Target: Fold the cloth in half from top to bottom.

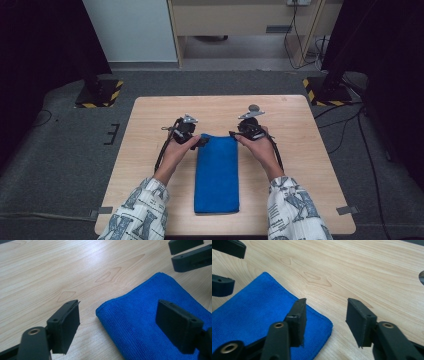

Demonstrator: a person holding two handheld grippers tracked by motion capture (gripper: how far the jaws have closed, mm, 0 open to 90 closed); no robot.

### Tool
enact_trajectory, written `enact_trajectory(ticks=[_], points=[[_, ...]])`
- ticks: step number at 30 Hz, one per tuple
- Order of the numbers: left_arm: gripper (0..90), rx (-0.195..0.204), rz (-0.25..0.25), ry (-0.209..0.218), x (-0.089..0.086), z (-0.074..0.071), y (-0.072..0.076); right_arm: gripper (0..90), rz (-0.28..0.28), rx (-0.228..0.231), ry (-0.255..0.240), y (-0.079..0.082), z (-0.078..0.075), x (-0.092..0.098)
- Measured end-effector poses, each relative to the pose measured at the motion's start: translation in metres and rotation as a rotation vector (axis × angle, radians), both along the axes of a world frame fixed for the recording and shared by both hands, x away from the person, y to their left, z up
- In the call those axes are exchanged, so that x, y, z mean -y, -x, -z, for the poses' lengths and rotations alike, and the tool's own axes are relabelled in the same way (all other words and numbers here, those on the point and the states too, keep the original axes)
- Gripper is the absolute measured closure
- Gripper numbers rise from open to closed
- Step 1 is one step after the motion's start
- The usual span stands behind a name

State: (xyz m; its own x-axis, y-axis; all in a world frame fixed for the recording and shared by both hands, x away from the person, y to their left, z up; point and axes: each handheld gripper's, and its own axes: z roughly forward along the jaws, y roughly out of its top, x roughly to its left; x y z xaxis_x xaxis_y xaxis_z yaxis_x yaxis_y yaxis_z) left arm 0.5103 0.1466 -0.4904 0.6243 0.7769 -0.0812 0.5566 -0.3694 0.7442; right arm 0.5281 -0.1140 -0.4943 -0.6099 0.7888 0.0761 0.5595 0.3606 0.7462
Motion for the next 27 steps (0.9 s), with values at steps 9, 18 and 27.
enact_trajectory(ticks=[9,18,27], points=[[34.2,-0.022,0.002,-0.046,0.006,0.014,-0.007,58.2,-0.01,-0.04,0.026,-0.009,0.019,-0.008],[48.6,-0.042,-0.017,-0.085,0.002,0.028,-0.014,55.2,-0.012,-0.087,0.004,-0.015,0.031,-0.013],[56.4,-0.047,-0.022,-0.088,0.003,0.035,-0.015,63.7,-0.034,-0.091,0.007,-0.011,0.033,-0.022]])
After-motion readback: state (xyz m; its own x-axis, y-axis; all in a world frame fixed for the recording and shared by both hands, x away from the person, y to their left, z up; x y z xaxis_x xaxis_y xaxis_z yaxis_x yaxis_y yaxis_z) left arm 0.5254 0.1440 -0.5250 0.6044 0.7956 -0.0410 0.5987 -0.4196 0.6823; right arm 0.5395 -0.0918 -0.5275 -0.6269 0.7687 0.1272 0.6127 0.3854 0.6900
